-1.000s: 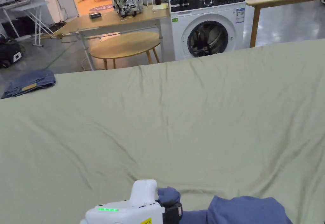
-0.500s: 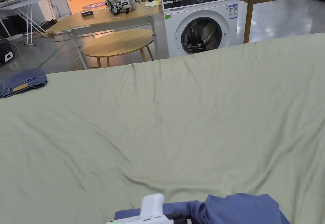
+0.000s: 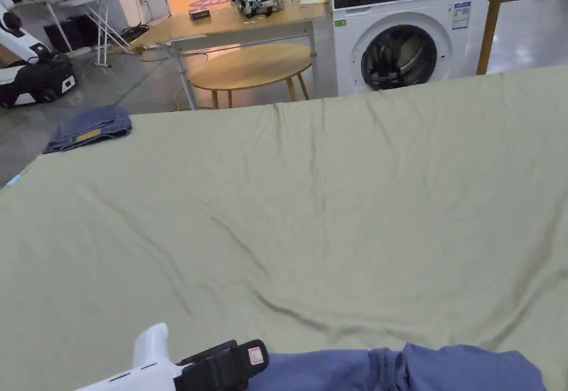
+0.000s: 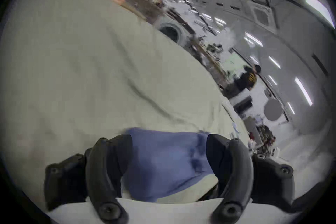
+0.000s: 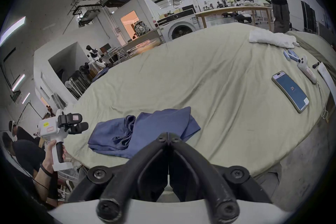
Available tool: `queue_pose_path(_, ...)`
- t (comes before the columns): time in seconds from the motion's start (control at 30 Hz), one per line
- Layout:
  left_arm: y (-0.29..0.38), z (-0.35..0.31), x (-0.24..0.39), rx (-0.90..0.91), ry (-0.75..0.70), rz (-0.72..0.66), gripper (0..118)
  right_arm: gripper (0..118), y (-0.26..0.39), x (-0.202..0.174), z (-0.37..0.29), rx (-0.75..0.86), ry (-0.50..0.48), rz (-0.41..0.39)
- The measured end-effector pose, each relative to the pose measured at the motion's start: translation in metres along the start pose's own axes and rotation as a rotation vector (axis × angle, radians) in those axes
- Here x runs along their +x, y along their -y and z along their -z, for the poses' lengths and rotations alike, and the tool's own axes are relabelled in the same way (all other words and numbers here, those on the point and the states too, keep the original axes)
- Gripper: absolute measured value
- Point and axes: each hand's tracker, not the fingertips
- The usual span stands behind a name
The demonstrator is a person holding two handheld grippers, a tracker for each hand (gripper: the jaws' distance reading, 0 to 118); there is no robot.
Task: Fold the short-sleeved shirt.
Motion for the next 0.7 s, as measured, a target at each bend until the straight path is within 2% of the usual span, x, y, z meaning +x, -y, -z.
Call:
queue_pose_path(0.07, -0.001, -0.004, -0.028, -0.021, -0.037, -0.094, 84, 0, 0.001, -0.001, 0.004, -0.012, -0.005, 0.002)
queue_pose_path(0.1, 0.004, 0.000, -0.035, -0.029, 0.033, -0.122, 84, 0, 0.002, -0.001, 0.005, -0.017, -0.006, 0.004)
queue_pose_path(0.2, 0.019, 0.032, -0.055, -0.094, 0.060, -0.163, 84, 0, 0.003, -0.003, 0.005, -0.029, -0.007, 0.005)
queue_pose_path(0.27, 0.032, 0.057, -0.060, -0.147, 0.135, -0.228, 84, 0, 0.004, -0.005, 0.003, -0.032, -0.007, -0.004)
queue_pose_path(0.3, 0.037, 0.064, -0.045, -0.132, 0.189, -0.255, 77, 0, 0.004, -0.005, 0.001, -0.032, -0.004, -0.010)
queue_pose_path(0.33, 0.038, 0.068, -0.044, -0.105, 0.220, -0.291, 59, 0, 0.003, -0.006, -0.001, -0.030, 0.002, -0.019)
queue_pose_path(0.4, 0.039, 0.073, -0.040, -0.119, 0.110, -0.324, 9, 0, 0.003, -0.005, -0.005, -0.023, 0.012, -0.022)
queue_pose_path(0.43, 0.039, 0.074, -0.041, -0.123, 0.059, -0.307, 9, 0, 0.003, -0.003, -0.005, -0.019, 0.011, -0.014)
queue_pose_path(0.57, 0.029, 0.034, -0.022, -0.016, 0.187, -0.356, 8, 0, 0.003, 0.004, -0.007, -0.007, 0.013, 0.021)
queue_pose_path(0.63, 0.013, 0.005, -0.004, 0.023, 0.125, -0.303, 8, 0, 0.002, 0.009, -0.007, -0.008, 0.002, 0.036)
queue_pose_path(0.7, -0.008, -0.022, 0.020, 0.093, 0.010, -0.134, 8, 0, 0.002, 0.011, -0.007, -0.004, 0.000, 0.037)
